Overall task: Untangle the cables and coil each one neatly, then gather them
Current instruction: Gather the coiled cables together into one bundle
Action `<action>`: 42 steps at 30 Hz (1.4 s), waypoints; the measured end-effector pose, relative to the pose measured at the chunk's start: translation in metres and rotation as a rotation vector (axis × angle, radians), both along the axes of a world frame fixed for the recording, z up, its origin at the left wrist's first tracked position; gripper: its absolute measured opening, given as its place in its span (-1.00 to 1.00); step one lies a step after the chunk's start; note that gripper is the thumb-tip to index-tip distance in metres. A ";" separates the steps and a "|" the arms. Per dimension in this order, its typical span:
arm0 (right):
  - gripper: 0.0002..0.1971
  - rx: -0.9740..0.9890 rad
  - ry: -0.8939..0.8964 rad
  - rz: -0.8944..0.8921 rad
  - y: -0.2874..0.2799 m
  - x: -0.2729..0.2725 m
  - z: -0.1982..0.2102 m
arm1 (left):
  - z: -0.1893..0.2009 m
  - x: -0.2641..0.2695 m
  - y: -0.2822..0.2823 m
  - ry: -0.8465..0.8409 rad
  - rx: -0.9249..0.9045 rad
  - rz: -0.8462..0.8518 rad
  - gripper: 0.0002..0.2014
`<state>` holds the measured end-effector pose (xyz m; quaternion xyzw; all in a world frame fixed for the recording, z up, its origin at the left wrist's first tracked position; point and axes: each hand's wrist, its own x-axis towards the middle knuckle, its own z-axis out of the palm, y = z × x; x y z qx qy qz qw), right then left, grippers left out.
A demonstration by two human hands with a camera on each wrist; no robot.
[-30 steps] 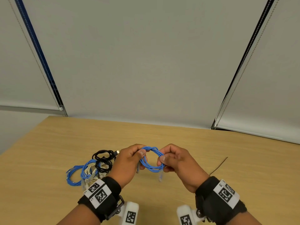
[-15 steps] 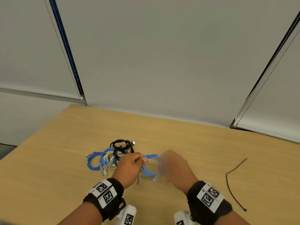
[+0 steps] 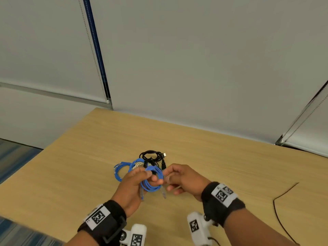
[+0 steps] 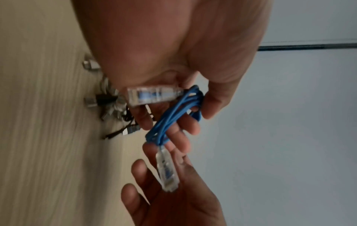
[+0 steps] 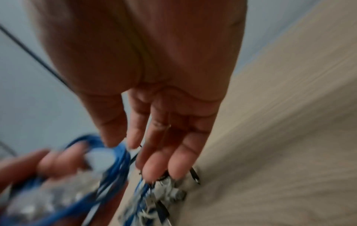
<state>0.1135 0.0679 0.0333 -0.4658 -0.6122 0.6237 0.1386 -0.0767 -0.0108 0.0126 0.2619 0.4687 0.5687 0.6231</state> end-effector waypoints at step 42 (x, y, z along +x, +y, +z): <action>-0.66 0.205 0.233 0.196 -0.025 -0.040 0.008 | -0.013 0.019 -0.052 -0.060 -0.104 0.412 -0.60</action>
